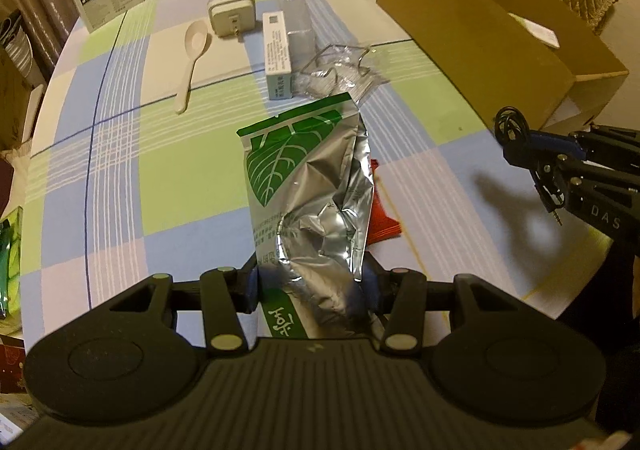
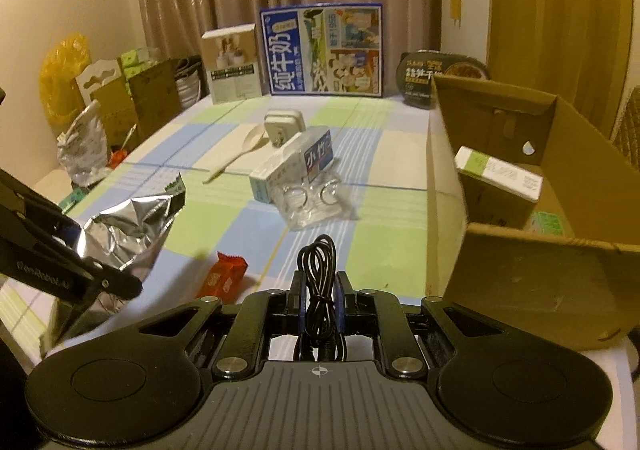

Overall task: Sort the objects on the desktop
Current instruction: 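Lift the foil bag and cable and carry both toward the cardboard box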

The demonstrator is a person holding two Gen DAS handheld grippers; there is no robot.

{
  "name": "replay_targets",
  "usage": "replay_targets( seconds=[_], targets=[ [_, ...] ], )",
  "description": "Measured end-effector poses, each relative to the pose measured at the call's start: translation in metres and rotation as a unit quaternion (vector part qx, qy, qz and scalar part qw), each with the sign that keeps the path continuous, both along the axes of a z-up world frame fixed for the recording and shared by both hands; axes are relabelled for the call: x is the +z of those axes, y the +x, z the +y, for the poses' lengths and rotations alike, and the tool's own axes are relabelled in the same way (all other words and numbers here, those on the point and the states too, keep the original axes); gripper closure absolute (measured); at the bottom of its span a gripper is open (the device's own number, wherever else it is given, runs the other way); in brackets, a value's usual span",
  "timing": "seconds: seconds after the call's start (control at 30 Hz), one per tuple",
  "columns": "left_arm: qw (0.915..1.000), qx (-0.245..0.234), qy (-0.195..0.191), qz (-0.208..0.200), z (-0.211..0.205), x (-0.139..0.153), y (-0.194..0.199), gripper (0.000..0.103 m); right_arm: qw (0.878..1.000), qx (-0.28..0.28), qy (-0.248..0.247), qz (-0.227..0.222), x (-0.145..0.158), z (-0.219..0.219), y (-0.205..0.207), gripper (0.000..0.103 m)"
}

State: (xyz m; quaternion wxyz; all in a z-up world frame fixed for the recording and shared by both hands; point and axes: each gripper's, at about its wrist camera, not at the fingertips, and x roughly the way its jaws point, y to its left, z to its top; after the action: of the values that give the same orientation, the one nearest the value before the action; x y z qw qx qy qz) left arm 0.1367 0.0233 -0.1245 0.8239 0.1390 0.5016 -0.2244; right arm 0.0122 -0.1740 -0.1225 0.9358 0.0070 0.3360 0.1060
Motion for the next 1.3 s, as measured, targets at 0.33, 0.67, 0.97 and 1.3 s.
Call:
replay_targets(
  seconds=[0.33,0.67,0.97,1.3],
  targets=[
    [0.9997,-0.014,-0.014,-0.013,-0.014,0.016,-0.021,0.060,0.999,-0.017,0.004,-0.027,0.030,-0.010,-0.014,0.093],
    [0.9984,-0.038,-0.035,-0.022,-0.047,0.040,-0.028,0.060,0.997,-0.054,-0.001,-0.051,0.059,-0.046,-0.023,0.093],
    [0.9940,-0.082,-0.061,-0.038,-0.108,0.071,-0.024,0.060,0.993,-0.089,-0.013,-0.076,0.084,-0.091,-0.022,0.093],
    [0.9884,-0.118,-0.088,-0.037,-0.183,0.092,-0.006,0.060,0.990,-0.114,-0.017,-0.081,0.095,-0.141,-0.006,0.093]
  ],
)
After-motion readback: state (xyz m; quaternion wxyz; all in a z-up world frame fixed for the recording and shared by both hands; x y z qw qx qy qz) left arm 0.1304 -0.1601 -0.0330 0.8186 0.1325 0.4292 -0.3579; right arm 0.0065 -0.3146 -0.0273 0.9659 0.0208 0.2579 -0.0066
